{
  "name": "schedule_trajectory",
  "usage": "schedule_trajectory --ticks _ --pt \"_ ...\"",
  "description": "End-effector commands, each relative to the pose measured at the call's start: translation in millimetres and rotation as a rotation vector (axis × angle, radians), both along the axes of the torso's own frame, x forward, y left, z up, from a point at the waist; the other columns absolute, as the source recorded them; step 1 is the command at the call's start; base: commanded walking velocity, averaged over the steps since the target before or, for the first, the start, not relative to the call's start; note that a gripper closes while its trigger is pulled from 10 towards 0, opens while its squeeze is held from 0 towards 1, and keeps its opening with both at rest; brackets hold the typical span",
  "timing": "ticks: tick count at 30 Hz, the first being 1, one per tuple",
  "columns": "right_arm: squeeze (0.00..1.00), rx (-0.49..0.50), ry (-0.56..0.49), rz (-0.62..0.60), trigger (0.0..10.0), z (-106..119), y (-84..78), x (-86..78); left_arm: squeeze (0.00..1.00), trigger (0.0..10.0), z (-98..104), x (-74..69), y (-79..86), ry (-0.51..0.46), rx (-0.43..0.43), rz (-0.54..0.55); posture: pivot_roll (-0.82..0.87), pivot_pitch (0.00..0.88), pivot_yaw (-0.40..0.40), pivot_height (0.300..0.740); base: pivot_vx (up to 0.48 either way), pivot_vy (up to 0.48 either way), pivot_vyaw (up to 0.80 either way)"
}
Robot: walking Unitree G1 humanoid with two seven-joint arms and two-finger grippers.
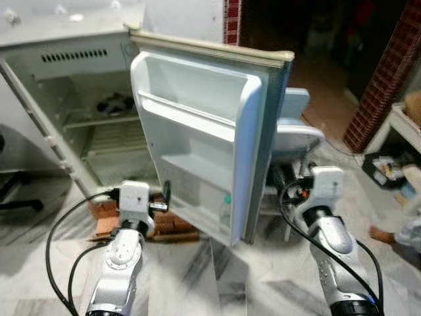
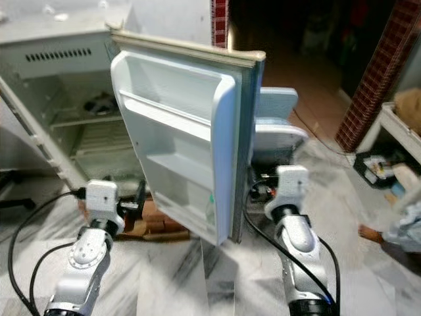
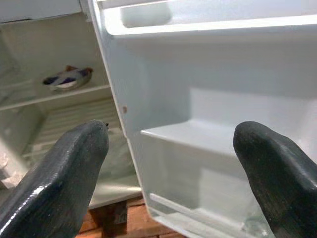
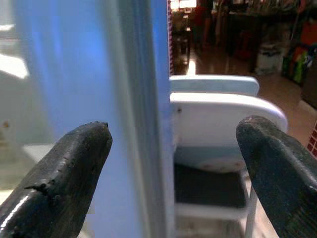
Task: Restocking fridge
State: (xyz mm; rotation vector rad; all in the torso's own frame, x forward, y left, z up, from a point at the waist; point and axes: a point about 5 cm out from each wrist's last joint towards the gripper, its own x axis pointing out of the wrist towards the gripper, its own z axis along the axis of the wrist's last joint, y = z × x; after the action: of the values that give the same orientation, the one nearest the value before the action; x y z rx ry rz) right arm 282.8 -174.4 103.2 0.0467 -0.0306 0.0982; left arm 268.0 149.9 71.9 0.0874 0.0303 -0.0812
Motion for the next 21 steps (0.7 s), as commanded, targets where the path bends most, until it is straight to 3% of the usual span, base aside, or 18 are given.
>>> schedule_trajectory --ticks 1,8,15,21 --pt "0.0 0.02 -0.019 0.054 10.0 4 13.3 3.7 0.0 10.0 -1 0.2 12.4 0.01 0.018 0.042 -0.03 0.0 0.03 0.74 0.281 -0.304 0.0" --pt "0.0 0.019 -0.04 0.087 10.0 6 17.3 4.2 0.0 10.0 0 -0.3 13.0 -0.002 -0.01 0.063 -0.02 0.0 0.029 0.74 0.04 -0.043 0.0" --pt "0.0 0.014 -0.051 0.096 10.0 7 19.0 5.8 0.0 10.0 -11 -9.2 11.3 0.054 -0.047 0.058 -0.01 0.0 0.026 0.74 0.0 0.0 0.7" --pt "0.0 -0.002 -0.058 0.096 10.0 10 18.1 13.9 0.0 10.0 -32 -31.3 -5.3 0.186 -0.053 -0.095 0.0 0.0 0.023 0.74 0.0 0.0 0.65"
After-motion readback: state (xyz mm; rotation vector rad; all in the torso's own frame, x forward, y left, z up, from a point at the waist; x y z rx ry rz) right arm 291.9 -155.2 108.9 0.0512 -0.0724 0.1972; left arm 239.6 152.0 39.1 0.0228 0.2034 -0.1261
